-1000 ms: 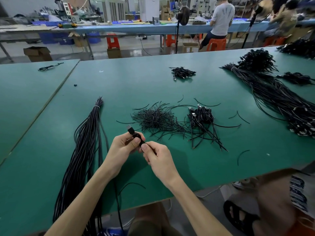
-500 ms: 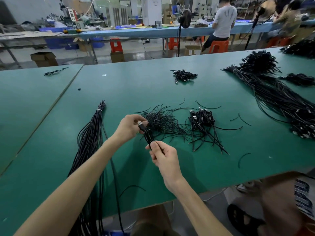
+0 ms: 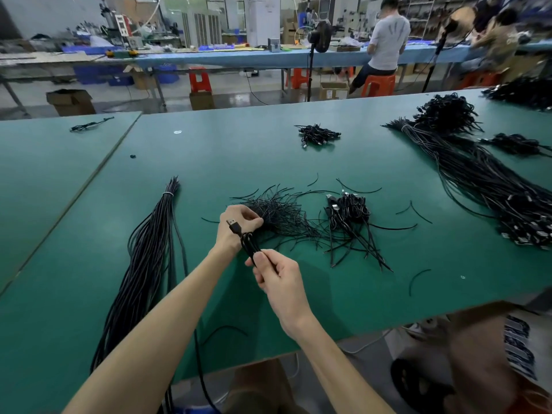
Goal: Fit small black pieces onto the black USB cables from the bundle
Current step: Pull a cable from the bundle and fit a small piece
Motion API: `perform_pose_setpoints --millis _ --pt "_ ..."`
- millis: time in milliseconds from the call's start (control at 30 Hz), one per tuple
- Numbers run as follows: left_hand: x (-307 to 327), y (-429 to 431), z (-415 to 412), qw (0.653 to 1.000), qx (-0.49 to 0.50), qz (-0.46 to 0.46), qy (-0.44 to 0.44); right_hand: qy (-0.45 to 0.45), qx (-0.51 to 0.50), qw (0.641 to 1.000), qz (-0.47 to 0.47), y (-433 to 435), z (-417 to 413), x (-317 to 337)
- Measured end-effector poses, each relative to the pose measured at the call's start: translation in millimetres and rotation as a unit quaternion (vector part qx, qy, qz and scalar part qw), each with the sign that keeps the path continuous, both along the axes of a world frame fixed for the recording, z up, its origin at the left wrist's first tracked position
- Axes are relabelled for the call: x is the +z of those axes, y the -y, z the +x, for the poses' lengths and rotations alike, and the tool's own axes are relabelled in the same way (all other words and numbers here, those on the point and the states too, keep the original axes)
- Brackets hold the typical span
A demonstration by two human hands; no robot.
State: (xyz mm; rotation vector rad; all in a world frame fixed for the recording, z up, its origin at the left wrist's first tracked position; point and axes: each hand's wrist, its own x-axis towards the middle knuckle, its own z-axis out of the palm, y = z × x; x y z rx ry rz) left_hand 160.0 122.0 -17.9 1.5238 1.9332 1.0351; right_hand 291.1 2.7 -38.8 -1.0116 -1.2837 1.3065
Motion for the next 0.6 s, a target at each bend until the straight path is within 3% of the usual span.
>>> perform_pose_setpoints --millis 300,467,600 --pt "3 21 -18 0.993 0.067 -0.016 0.099 -0.017 -0.009 1.0 -0.007 0 2 1" --pt "12 63 -29 0.977 0.057 0.097 0.18 -0.04 -0.027 0.999 -0.02 -1 2 0" --pt "20 103 -31 0.959 -0.017 0.138 0.248 -0.04 -0.034 0.998 -0.021 -1 2 -1"
